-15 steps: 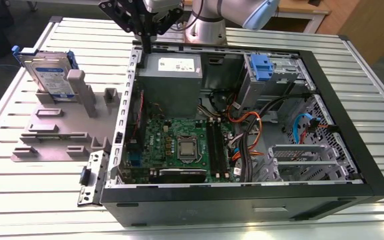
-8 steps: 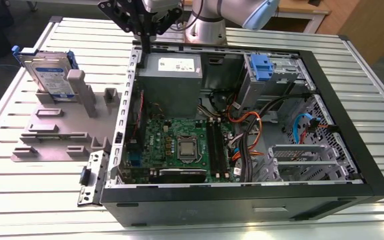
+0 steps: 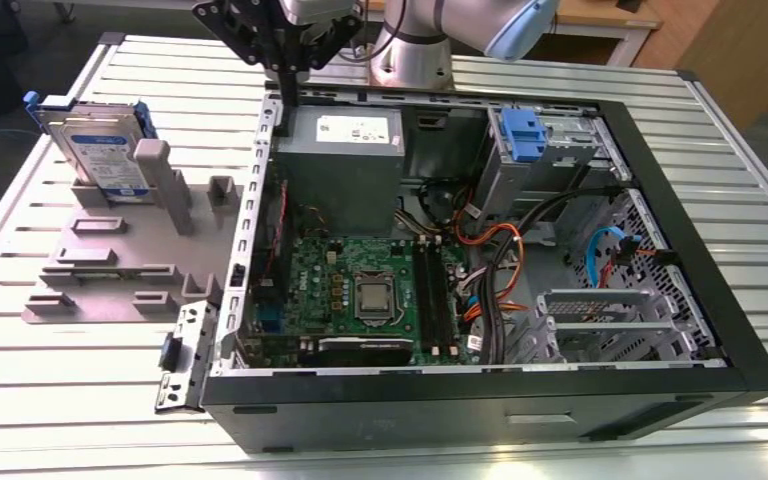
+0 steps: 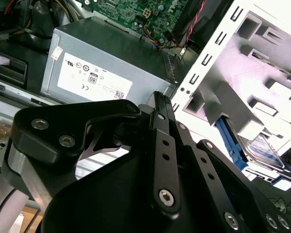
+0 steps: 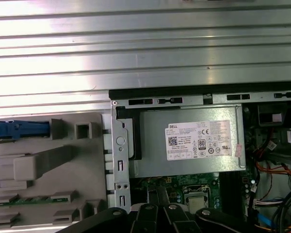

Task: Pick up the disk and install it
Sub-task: 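Reach for the disk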

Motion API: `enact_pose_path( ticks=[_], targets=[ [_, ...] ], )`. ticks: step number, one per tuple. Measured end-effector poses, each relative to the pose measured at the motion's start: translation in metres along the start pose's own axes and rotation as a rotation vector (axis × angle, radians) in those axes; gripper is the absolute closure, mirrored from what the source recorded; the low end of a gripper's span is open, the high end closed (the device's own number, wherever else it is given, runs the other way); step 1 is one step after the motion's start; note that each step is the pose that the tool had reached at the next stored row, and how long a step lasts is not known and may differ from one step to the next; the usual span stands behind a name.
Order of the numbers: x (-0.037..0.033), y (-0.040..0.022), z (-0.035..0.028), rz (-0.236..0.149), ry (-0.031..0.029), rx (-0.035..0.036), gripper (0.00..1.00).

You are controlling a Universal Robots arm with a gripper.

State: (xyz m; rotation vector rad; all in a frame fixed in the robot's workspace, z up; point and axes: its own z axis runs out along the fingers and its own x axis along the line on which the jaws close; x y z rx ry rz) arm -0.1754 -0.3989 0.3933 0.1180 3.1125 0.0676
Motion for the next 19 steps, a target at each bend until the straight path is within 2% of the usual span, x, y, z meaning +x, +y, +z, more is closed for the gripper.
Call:
enact_pose_path(
  ticks=[12, 14, 19],
  targets=[
    [0.0028, -0.0002, -0.0001, 0.0, 0.0, 0.0, 0.89],
    [0.0076, -0.0006, -0.0002, 0.0, 0.0, 0.0, 0.89],
    [0.0086, -0.0006, -0.0002, 0.0, 0.0, 0.0, 0.89]
  ],
)
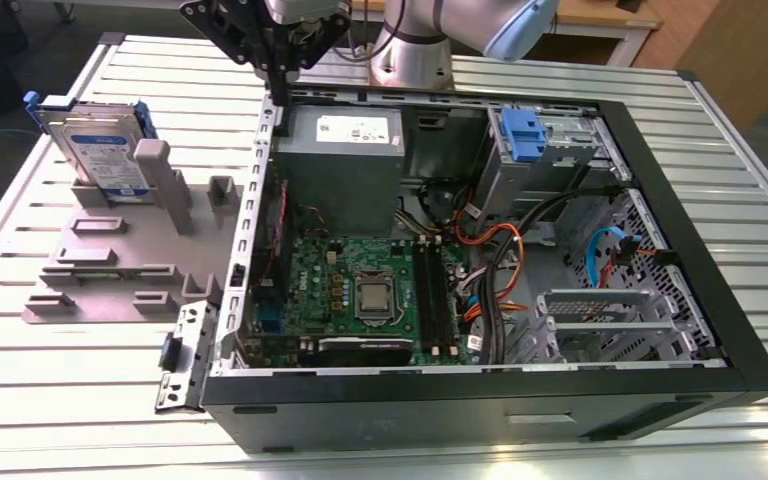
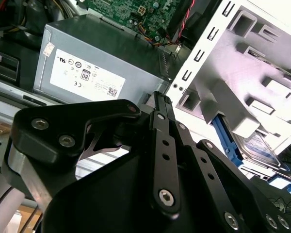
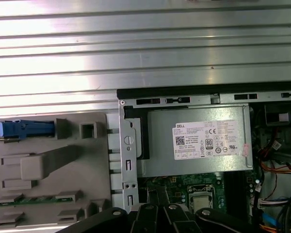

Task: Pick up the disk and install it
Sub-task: 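Reach for the disk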

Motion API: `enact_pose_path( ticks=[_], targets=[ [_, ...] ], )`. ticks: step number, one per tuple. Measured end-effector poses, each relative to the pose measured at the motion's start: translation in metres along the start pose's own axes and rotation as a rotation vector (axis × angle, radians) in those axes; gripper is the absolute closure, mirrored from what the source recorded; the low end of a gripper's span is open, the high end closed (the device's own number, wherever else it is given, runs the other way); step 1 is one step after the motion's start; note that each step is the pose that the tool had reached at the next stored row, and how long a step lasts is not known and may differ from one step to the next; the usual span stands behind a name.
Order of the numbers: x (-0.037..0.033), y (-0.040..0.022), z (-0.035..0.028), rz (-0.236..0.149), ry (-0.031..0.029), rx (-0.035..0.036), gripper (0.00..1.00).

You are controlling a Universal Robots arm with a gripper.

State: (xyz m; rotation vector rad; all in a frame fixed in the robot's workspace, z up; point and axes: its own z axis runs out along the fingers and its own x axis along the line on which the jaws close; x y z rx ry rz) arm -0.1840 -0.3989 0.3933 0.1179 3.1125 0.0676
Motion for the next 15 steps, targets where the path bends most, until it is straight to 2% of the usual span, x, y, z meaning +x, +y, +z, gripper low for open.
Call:
enact_pose_path(
  ticks=[15],
  targets=[
    [0.0041, -0.0003, -0.0001, 0.0, -0.0001, 0.0, 0.89]
  ],
)
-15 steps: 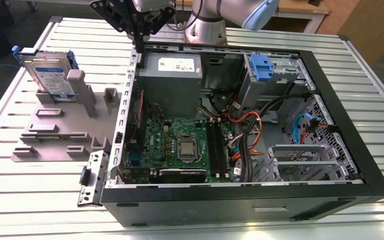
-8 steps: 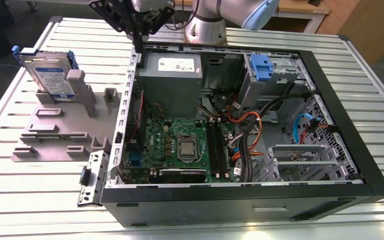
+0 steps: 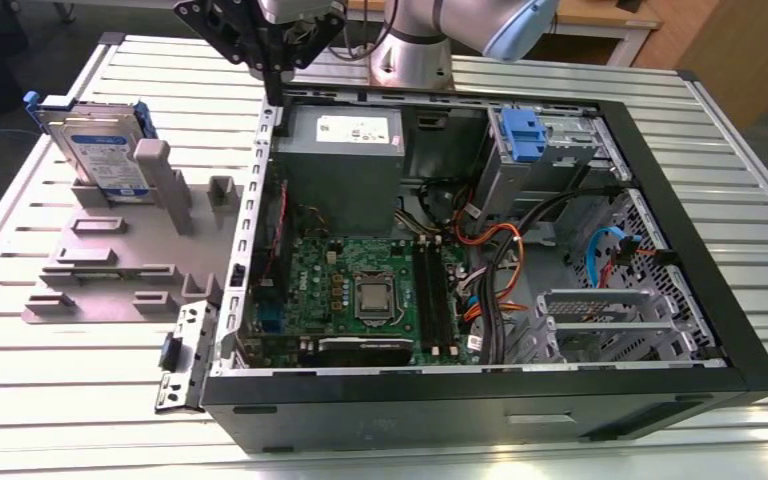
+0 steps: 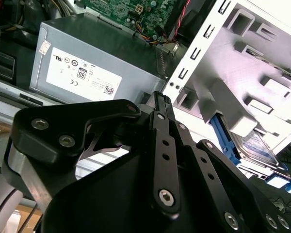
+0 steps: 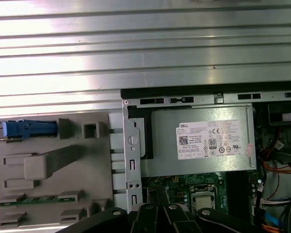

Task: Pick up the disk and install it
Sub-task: 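Reach for the disk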

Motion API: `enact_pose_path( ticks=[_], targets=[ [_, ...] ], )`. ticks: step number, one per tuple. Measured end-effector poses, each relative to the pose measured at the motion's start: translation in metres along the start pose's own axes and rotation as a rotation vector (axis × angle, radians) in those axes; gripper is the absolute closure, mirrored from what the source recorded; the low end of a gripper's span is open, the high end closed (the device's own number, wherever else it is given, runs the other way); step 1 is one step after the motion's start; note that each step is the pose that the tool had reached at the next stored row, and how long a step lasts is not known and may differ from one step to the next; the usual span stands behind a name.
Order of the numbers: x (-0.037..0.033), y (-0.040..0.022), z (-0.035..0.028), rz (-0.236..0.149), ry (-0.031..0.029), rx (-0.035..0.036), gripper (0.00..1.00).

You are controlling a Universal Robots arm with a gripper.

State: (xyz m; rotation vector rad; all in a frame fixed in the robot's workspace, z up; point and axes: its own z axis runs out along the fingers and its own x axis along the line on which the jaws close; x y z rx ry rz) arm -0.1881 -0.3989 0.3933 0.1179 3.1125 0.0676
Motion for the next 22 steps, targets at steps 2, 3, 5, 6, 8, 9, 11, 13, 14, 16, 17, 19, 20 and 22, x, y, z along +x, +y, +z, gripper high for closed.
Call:
enact_pose_path(
  ticks=[2, 3, 5, 6, 8, 9, 11, 13, 14, 16, 17, 19, 20, 22],
  targets=[
    [0.0004, 0.0, 0.0, 0.0, 0.0, 0.0001, 0.89],
    [0.0006, 0.0, 0.0, 0.0, 0.0, 0.0, 0.89],
    [0.001, -0.0001, 0.0, 0.0, 0.0, 0.0, 0.89],
    [0.0013, -0.0001, 0.0, 0.0, 0.0, 0.0, 0.89],
    [0.0017, -0.0001, -0.0001, 0.0, 0.0001, 0.0001, 0.89],
    [0.0019, -0.0001, 0.0, 0.0, 0.0, 0.0, 0.89],
    [0.0023, -0.0002, -0.0001, 0.0, 0.0, 0.0, 0.89],
    [0.0027, -0.0002, -0.0001, 0.0, 0.0, 0.0, 0.89],
    [0.003, -0.0002, -0.0001, 0.0, 0.0, 0.0, 0.89],
    [0.0034, -0.0003, -0.0001, 0.0, 0.0, 0.0, 0.89],
    [0.0036, -0.0003, -0.0001, 0.0, 0.0, 0.0, 0.89],
    [0.0041, -0.0003, -0.0001, 0.0, 0.0, 0.0, 0.89],
    [0.0043, -0.0003, -0.0001, 0.0, 0.0, 0.0, 0.89],
    [0.0047, -0.0004, -0.0001, 0.0, 0.0, 0.0, 0.89]
  ],
)
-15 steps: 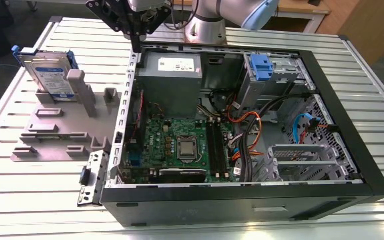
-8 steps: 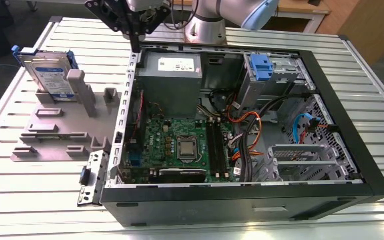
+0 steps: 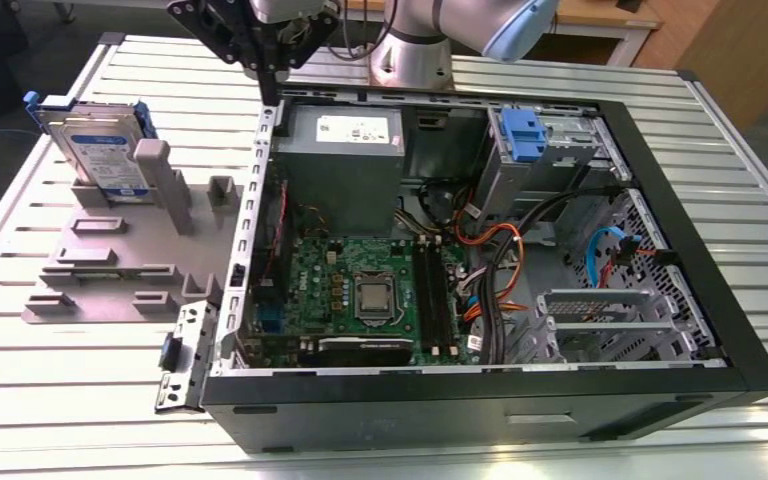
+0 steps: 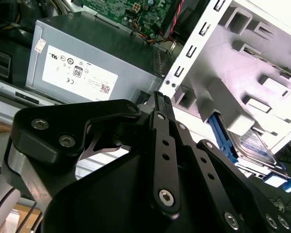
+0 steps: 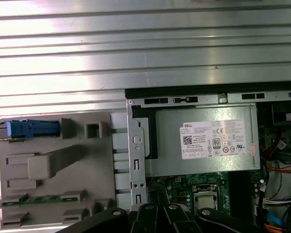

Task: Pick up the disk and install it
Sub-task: 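Reach for the disk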

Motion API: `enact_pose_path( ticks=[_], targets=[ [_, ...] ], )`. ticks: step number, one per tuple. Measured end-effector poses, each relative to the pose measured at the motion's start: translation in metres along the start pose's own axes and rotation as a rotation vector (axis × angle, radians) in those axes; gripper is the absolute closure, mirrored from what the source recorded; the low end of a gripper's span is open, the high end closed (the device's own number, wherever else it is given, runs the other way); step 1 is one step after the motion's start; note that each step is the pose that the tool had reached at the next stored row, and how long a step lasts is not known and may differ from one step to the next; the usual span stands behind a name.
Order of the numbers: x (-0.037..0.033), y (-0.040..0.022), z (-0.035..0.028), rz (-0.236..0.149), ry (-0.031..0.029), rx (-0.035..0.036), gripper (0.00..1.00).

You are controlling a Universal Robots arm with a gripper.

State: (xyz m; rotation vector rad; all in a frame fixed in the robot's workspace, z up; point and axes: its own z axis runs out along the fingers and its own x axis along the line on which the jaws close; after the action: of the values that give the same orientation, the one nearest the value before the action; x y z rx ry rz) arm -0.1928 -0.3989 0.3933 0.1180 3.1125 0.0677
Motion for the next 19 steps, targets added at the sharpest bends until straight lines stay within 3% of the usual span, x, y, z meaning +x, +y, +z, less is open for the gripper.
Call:
enact_pose_path(
  ticks=[19],
  targets=[
    [0.0041, -0.0003, -0.0001, 0.0, 0.0, 0.0, 0.89]
  ],
)
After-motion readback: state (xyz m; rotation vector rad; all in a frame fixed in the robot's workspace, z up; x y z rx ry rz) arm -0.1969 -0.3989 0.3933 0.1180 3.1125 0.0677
